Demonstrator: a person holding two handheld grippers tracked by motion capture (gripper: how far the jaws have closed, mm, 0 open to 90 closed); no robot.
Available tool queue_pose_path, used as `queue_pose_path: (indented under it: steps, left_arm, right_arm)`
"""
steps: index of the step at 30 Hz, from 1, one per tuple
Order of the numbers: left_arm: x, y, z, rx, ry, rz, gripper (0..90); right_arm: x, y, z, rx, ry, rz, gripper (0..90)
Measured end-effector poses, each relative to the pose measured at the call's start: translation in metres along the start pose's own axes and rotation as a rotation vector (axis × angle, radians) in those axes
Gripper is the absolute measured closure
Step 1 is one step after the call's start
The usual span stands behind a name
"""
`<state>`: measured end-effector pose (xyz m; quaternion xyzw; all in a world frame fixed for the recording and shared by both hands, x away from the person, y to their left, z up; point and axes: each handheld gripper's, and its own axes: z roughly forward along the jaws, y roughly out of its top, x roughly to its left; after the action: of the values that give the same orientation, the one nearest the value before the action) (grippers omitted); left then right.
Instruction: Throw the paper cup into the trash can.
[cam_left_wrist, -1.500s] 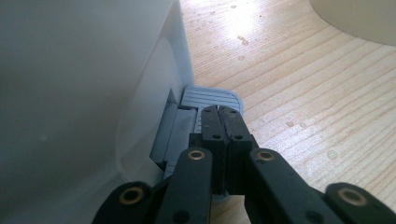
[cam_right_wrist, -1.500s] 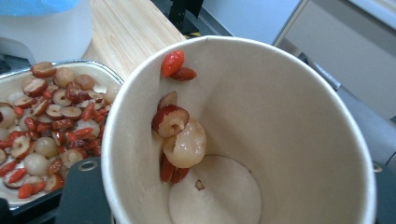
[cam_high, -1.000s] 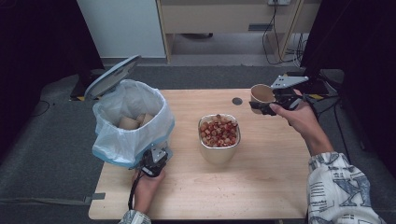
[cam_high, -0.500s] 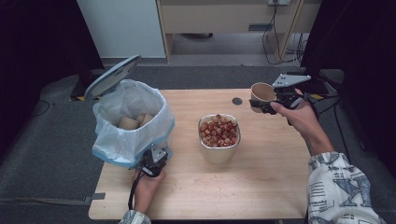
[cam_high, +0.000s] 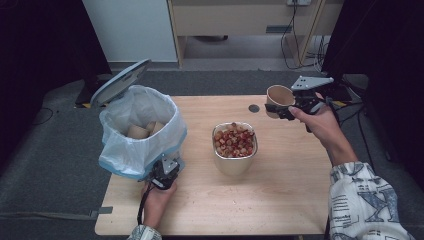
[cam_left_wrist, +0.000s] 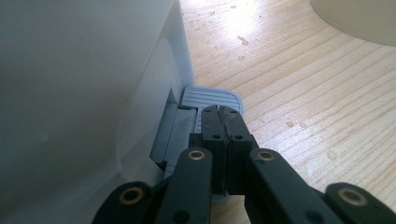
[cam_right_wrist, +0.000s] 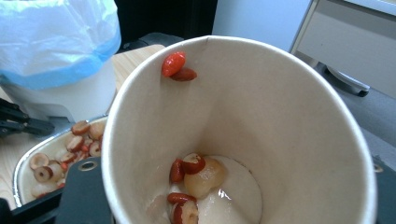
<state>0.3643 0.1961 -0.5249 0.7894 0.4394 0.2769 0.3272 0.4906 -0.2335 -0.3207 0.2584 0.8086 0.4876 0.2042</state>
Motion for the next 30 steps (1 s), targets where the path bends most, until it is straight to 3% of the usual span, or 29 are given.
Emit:
queue_pose_path:
  steps: [16,30]
  left_arm:
    - [0.0,0.0,0.0,-0.001,0.0,-0.001,88.7]
    - [0.0,0.0,0.0,-0.003,0.0,0.0,88.7]
  right_arm:
    - [0.018,0.026,0.01,0.002,0.048,0.019,32.6]
    - [0.044,0.056,0.03,0.026,0.092,0.015,32.4]
